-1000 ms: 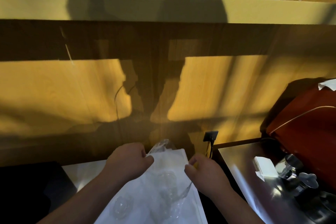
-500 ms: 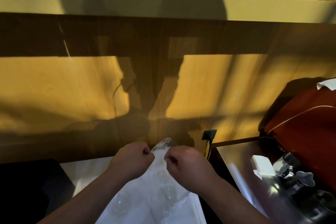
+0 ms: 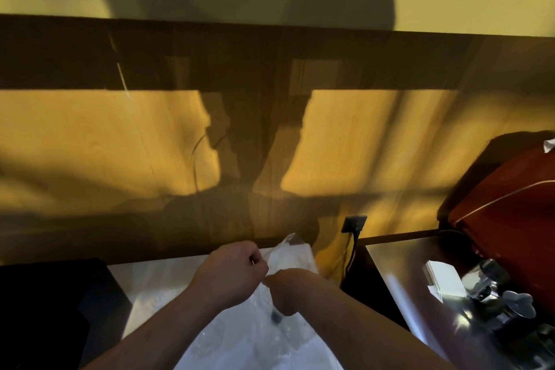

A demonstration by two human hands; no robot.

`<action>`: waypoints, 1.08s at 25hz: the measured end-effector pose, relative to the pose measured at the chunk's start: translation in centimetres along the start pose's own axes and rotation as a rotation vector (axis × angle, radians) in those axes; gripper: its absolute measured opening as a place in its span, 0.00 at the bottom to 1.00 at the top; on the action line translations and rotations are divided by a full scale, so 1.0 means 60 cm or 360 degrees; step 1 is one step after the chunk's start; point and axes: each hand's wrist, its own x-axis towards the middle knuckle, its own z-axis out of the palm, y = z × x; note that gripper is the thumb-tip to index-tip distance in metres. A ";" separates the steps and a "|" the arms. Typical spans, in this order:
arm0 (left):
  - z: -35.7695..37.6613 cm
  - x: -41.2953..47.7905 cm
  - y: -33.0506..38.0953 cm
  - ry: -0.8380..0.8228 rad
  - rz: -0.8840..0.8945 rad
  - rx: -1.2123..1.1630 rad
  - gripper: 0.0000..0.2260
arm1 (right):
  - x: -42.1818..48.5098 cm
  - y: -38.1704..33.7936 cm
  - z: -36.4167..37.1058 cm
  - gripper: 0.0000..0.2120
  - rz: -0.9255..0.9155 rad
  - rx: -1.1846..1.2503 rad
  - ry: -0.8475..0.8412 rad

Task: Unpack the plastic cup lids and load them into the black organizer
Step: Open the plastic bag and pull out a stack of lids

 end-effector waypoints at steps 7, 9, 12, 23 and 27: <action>0.003 -0.010 0.003 -0.0123 0.0018 -0.0033 0.12 | 0.073 0.024 0.080 0.50 -0.0109 -0.0298 0.0175; 0.005 -0.012 0.003 -0.0159 0.0023 -0.0050 0.13 | 0.076 0.030 0.097 0.43 -0.0138 -0.0241 0.0204; 0.009 -0.012 0.001 -0.0176 0.0013 -0.0075 0.12 | 0.072 0.033 0.112 0.42 -0.0117 -0.0224 0.0166; 0.022 -0.012 -0.012 -0.0241 -0.0020 -0.0140 0.09 | 0.060 0.039 0.162 0.40 0.0014 0.0168 0.0129; 0.018 -0.022 -0.011 -0.0244 0.0000 -0.0145 0.10 | 0.072 0.055 0.171 0.37 0.0094 0.0153 0.0116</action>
